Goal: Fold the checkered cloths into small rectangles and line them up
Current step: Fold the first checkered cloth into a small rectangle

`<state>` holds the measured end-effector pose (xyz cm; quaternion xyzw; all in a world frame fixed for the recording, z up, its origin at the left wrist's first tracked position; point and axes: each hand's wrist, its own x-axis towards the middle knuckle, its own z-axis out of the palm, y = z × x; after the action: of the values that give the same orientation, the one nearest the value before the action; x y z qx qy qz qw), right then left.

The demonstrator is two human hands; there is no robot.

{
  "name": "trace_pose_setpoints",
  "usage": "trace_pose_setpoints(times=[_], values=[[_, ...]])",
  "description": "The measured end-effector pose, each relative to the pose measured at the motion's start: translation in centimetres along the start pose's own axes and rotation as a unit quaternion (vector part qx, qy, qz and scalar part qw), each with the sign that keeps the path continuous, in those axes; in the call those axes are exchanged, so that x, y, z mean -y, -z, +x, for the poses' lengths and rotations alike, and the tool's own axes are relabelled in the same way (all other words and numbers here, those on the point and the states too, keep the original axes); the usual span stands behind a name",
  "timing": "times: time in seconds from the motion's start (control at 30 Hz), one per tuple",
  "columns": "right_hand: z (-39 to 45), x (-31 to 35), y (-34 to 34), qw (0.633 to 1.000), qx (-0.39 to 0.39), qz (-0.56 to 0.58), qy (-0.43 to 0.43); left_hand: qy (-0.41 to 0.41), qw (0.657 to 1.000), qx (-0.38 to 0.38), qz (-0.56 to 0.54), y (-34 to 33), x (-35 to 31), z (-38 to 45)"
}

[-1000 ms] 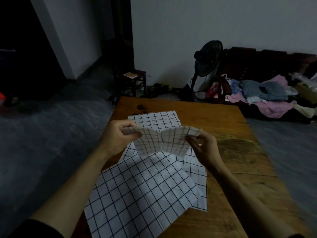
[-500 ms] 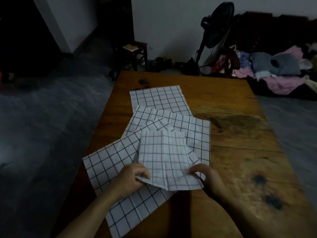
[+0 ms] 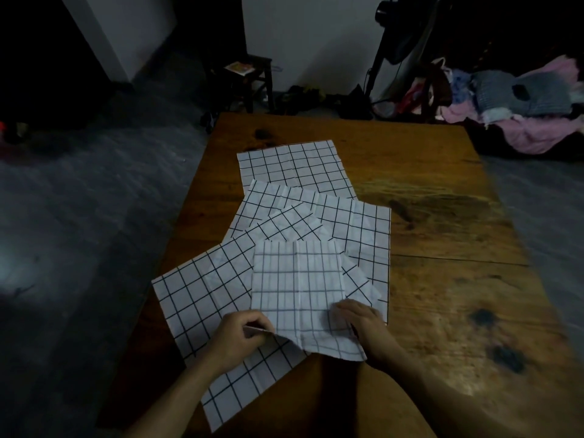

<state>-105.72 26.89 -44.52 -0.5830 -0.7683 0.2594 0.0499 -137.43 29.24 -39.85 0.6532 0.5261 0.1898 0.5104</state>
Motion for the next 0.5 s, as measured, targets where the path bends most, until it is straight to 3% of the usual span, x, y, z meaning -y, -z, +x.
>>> trace_pose_setpoints(times=[0.2, 0.3, 0.5], values=[[1.9, 0.0, 0.3, 1.0, -0.014, 0.004, -0.001, 0.003, 0.997, -0.048, -0.053, 1.0, -0.7, 1.7], [2.3, 0.0, 0.6, 0.998, -0.058, 0.034, 0.008, 0.009, 0.995, -0.074, -0.061, 1.6, -1.1, 3.1], [4.0, -0.2, 0.6, 0.978, -0.039, 0.149, -0.144, 0.048, 0.991, -0.1, -0.078, 2.6, -1.8, 7.2]])
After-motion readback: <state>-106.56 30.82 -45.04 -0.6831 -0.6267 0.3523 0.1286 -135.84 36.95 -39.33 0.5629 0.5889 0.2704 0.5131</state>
